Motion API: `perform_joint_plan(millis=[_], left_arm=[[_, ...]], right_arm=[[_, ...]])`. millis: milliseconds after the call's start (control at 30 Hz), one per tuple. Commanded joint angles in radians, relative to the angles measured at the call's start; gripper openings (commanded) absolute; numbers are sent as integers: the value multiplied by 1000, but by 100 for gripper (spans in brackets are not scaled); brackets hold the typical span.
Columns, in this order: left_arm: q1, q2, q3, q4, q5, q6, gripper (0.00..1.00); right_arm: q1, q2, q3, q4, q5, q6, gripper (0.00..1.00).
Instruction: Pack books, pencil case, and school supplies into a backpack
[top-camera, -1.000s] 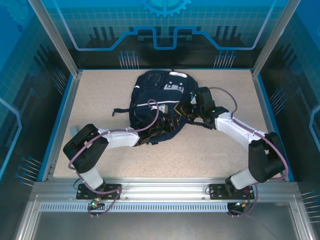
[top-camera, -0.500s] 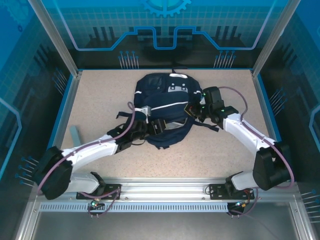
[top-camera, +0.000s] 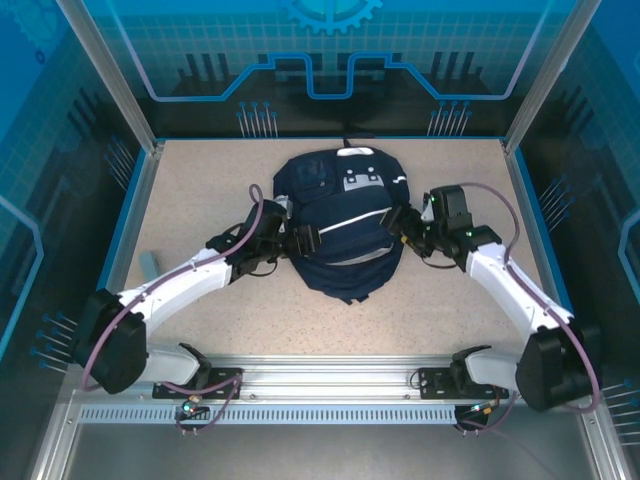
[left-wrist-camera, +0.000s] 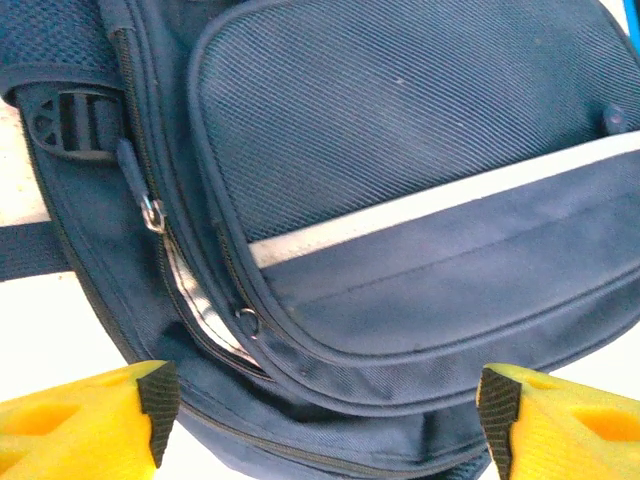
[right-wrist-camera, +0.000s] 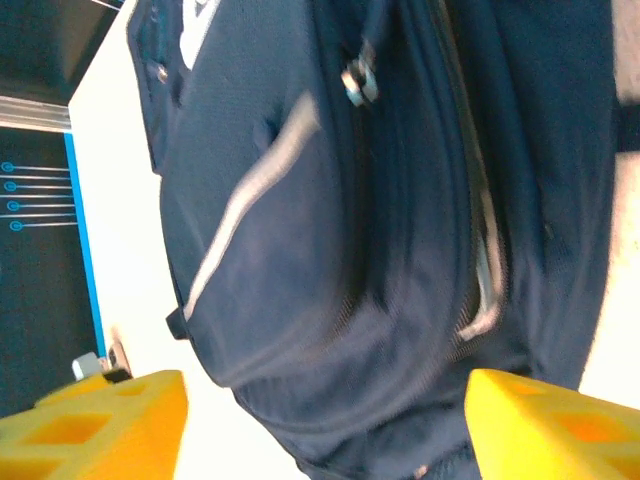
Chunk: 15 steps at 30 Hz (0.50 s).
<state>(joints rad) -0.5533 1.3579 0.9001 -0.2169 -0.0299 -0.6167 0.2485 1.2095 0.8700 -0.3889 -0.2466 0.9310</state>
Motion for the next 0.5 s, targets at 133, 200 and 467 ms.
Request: perform_joint_plan(millis=[133,200,467], left_arm=[[66,41,18,-36,-3,52,88],[89,49,12,-32,10,66,90],[133,60,-16,-32,36,77,91]], right_arm=[[0,-29,-154,174,-112,144,83],[1,10,-157,237,-141,170,83],[33,138,-120,383,-155,238,82]])
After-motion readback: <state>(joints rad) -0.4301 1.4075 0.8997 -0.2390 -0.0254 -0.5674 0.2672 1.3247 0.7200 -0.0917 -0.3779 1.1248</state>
